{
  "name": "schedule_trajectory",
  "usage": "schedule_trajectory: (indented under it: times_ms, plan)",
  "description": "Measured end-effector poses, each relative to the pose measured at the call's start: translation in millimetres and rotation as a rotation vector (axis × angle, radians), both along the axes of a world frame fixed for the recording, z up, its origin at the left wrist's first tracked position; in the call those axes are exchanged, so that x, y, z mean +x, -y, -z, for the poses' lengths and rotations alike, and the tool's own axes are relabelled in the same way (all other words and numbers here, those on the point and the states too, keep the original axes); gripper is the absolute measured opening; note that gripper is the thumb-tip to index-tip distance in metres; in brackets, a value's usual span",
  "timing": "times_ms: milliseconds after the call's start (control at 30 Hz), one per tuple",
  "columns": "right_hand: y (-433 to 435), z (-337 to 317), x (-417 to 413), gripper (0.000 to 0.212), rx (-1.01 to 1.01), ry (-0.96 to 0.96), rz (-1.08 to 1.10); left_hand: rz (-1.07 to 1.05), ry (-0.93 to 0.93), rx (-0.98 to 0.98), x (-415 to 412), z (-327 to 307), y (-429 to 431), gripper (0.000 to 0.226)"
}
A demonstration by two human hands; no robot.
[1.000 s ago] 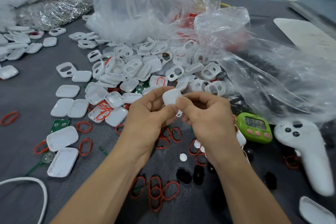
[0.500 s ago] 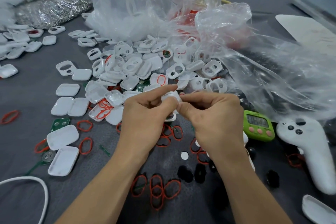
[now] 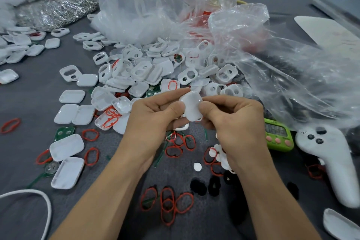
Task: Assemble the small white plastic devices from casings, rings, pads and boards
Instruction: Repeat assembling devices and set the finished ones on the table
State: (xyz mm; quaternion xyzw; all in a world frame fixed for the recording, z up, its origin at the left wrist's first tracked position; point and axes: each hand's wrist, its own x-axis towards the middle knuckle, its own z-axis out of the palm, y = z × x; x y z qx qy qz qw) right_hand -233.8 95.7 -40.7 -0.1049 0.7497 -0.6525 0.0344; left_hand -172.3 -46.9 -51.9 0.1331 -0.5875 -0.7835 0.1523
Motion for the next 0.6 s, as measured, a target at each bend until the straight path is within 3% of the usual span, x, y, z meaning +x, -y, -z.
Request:
schedule_trajectory:
  times_ms: [333, 500, 600]
  plan:
    - [1, 0, 4, 0.012, 0.081, -0.042, -0.060, -0.085, -0.046, 0.002, -1, 4, -3, 0.023]
    - [3, -4, 12, 0.028, 0.294, -0.233, -0.056, -0.115, -0.032, 0.059, -2, 4, -7, 0.024]
    - [4, -4, 13, 0.020, 0.347, -0.308, -0.021, -0.108, -0.018, 0.103, -2, 5, -6, 0.021]
